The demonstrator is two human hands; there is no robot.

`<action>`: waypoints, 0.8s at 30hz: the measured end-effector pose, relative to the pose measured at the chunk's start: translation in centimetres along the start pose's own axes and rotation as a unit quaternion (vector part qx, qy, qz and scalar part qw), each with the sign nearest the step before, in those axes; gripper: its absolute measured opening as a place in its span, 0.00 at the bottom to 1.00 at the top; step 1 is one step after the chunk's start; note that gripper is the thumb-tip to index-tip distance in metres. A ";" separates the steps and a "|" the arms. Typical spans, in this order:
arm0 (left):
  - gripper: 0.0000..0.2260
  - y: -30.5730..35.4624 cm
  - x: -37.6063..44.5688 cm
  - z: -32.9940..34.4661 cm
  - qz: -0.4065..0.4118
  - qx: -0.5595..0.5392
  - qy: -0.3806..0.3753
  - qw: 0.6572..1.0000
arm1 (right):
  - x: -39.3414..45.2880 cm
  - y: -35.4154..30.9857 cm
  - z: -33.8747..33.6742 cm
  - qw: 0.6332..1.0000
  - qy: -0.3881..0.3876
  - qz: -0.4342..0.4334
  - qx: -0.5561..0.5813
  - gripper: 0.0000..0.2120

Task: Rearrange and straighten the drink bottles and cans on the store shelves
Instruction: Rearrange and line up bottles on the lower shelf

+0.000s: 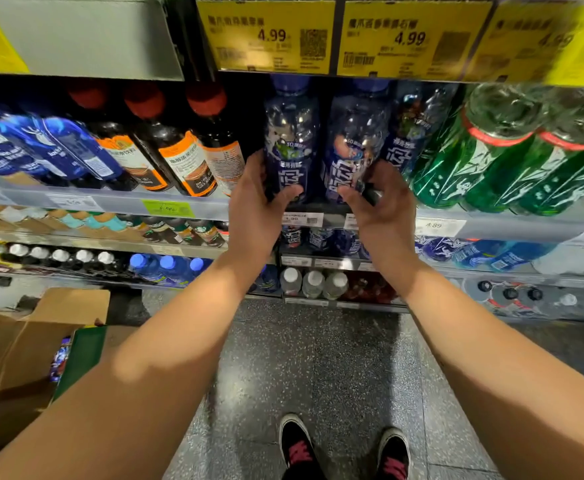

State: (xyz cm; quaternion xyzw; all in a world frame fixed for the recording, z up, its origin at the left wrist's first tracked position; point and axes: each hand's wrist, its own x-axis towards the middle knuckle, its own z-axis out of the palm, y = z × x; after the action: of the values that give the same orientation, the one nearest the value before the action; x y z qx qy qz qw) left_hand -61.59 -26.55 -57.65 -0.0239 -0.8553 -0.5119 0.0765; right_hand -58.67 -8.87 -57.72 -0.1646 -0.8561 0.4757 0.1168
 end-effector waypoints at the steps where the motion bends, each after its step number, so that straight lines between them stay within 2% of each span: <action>1: 0.24 -0.1 0.0 -0.2 -0.004 -0.003 -0.007 1.000 | 0.0 0.1 -0.3 1.000 -0.010 0.002 -0.003 0.13; 3: 0.22 0.0 -0.2 -0.5 -0.007 -0.012 -0.013 1.000 | 0.2 0.0 -0.4 1.000 -0.019 0.007 -0.005 0.16; 6: 0.25 0.3 -0.2 -0.4 -0.014 -0.029 -0.018 0.999 | 0.6 -0.2 -0.2 0.999 -0.025 0.000 -0.038 0.22; 11: 0.27 0.7 -0.6 -0.2 -0.009 -0.020 -0.011 1.000 | 0.7 -0.4 -0.2 0.998 -0.037 -0.001 -0.042 0.26; 12: 0.27 0.9 -0.8 -0.1 -0.018 -0.021 -0.004 1.000 | 0.4 -0.5 -0.4 0.999 -0.023 -0.003 -0.032 0.27; 14: 0.28 1.3 -1.4 0.2 -0.044 -0.045 0.032 0.997 | -0.6 -0.3 -0.8 0.998 0.056 -0.019 0.019 0.24; 17: 0.27 2.1 -2.7 1.0 -0.076 -0.078 0.121 0.987 | -2.0 0.1 -1.2 0.983 0.172 -0.047 0.048 0.19; 21: 0.28 2.7 -3.7 2.3 -0.062 -0.043 0.176 0.982 | -1.7 -0.6 -0.9 0.986 0.166 0.007 0.008 0.25; 24: 0.23 3.5 -4.2 3.2 -0.056 -0.016 0.195 0.979 | -0.9 -1.4 -0.5 0.989 0.149 0.013 0.004 0.28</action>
State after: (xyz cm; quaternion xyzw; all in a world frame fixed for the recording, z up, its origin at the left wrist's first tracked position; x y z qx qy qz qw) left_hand -57.40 -21.93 -56.68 0.1229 -0.8159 -0.5235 0.2124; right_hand -57.90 -9.58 -56.32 -0.2443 -0.8249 0.4508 0.2380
